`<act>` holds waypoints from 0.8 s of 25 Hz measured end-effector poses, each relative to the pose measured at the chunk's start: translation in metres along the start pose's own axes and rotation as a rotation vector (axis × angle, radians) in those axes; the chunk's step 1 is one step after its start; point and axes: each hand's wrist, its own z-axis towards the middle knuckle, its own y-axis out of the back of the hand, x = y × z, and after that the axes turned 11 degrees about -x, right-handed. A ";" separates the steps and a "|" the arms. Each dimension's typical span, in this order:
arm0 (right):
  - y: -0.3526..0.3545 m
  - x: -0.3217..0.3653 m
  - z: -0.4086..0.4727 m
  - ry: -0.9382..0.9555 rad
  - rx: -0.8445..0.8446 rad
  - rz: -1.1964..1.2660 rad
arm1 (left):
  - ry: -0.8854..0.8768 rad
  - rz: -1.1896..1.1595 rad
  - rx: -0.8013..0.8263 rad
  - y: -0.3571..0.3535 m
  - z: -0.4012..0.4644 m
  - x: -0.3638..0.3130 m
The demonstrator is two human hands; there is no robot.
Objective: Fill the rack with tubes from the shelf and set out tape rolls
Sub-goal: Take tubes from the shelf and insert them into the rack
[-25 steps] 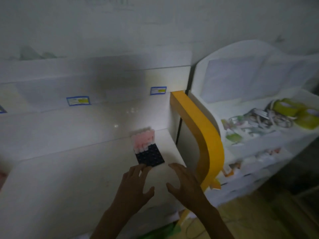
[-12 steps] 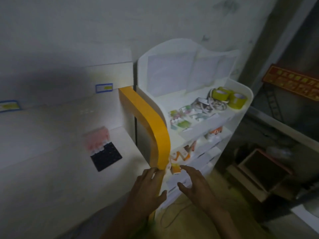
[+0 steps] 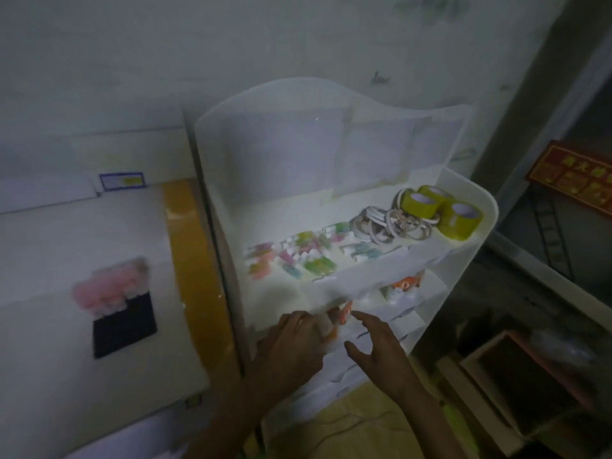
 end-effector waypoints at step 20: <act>-0.081 -0.050 0.226 0.380 0.288 0.084 | 0.455 0.336 -0.264 -0.055 0.123 0.105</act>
